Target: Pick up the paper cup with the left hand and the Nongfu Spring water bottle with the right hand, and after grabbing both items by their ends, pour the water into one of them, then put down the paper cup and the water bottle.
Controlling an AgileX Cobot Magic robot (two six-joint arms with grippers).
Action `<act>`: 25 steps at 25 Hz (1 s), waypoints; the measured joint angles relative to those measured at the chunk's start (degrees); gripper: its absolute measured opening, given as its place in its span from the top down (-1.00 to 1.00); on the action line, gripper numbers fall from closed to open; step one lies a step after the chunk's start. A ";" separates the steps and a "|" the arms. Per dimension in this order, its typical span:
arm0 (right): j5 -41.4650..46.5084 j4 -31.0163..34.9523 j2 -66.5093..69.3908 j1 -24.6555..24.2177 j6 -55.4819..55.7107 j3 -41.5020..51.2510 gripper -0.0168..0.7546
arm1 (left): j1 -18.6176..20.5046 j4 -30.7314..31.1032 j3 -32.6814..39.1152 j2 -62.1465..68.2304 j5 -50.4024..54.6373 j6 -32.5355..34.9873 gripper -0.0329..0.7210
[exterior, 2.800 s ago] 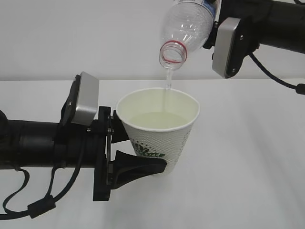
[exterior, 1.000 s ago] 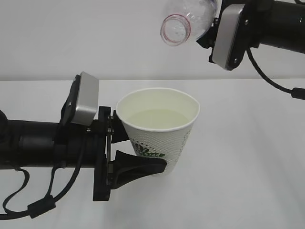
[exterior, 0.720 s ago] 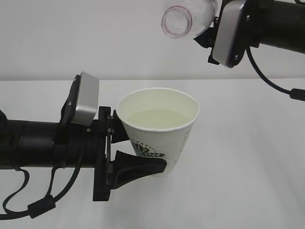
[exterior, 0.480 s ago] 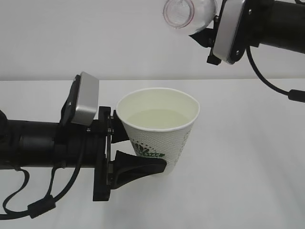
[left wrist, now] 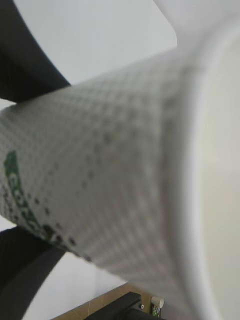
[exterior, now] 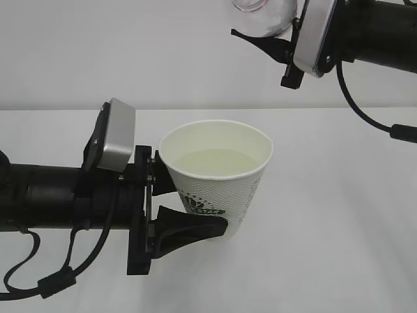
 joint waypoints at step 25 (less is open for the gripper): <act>0.00 0.00 0.00 0.00 15.36 0.00 -0.21 | 0.00 0.00 0.00 0.00 0.00 0.00 -0.39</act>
